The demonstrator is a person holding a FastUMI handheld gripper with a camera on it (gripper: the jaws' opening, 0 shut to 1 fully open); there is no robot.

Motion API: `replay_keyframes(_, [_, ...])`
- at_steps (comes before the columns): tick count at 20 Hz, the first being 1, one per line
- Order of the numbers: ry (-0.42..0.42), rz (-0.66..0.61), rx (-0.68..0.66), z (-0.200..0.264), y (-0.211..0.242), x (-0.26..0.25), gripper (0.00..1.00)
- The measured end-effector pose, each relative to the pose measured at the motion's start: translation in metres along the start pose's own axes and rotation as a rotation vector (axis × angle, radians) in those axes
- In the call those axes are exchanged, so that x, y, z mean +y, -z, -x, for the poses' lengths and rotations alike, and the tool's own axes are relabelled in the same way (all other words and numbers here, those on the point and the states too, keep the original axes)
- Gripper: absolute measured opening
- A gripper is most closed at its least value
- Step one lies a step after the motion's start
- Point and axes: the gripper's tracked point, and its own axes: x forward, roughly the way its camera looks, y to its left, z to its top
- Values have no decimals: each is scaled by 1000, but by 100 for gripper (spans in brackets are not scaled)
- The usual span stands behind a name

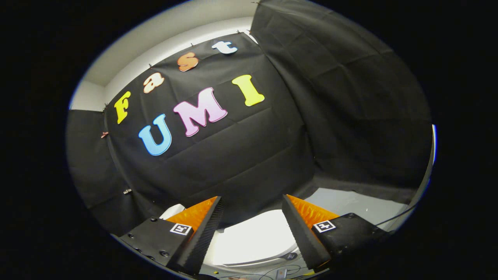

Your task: Open the toilet lid.

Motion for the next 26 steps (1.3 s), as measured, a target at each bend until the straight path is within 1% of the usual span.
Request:
replay_keyframes(4, [2, -126, 67, -25, 30, -33, 98])
replay_keyframes(11, [54, -329, 216, -48, 118, -90, 97])
replay_keyframes(14, [76, -389, 276, -56, 152, -108, 97])
replay_keyframes(18, [120, -465, 323, -64, 188, -132, 97])
replay_keyframes(26, [176, -560, 438, -84, 264, -145, 96])
